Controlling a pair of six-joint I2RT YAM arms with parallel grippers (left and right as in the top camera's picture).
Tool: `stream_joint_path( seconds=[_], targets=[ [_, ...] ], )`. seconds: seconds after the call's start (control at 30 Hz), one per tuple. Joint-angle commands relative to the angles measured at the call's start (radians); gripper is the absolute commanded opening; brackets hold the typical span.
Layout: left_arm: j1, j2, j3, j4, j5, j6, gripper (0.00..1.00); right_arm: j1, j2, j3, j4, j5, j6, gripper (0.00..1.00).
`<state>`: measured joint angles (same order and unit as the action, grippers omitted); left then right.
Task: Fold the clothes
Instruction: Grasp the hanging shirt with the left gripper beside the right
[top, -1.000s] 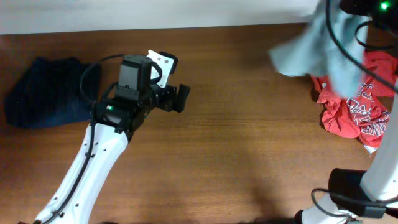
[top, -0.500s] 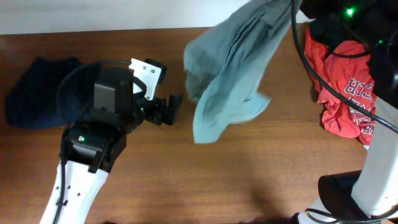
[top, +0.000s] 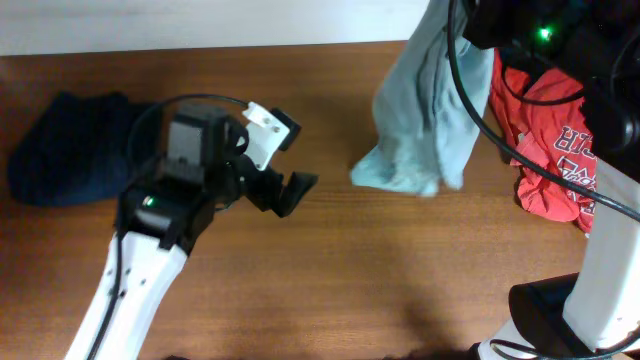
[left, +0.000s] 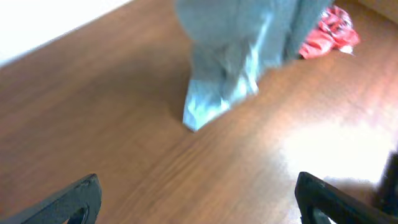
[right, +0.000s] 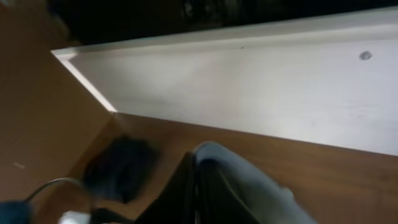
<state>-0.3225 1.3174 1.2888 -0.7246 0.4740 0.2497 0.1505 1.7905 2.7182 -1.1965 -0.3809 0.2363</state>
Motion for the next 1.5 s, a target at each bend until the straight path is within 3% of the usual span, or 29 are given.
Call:
stream_joint_path(
  seconds=[0.0,0.13,0.33,0.43,0.67,1.13,1.47],
  targets=[
    [-0.002,0.074,0.021,-0.002,0.123,0.051,0.99,0.007,-0.011,0.011,-0.008,-0.034,0.004,0.04],
    [-0.002,0.132,0.021,0.024,0.24,0.051,0.99,0.007,-0.011,0.011,-0.027,-0.034,-0.017,0.04],
    [-0.002,0.223,0.021,0.195,0.453,0.013,0.99,0.006,-0.011,0.011,-0.038,-0.034,-0.019,0.04],
    [-0.002,0.276,0.021,0.275,0.454,-0.107,0.99,0.006,-0.011,0.011,-0.038,-0.034,-0.02,0.04],
    [-0.014,0.381,0.021,0.402,0.455,-0.26,0.99,0.006,-0.011,0.011,-0.038,-0.034,-0.02,0.04],
    [-0.141,0.398,0.021,0.551,0.429,-0.266,0.96,0.006,-0.011,0.011,-0.038,-0.034,-0.023,0.04],
    [-0.183,0.409,0.021,0.553,0.244,-0.316,0.93,0.006,-0.011,0.011,-0.039,-0.034,-0.024,0.04]
  ],
)
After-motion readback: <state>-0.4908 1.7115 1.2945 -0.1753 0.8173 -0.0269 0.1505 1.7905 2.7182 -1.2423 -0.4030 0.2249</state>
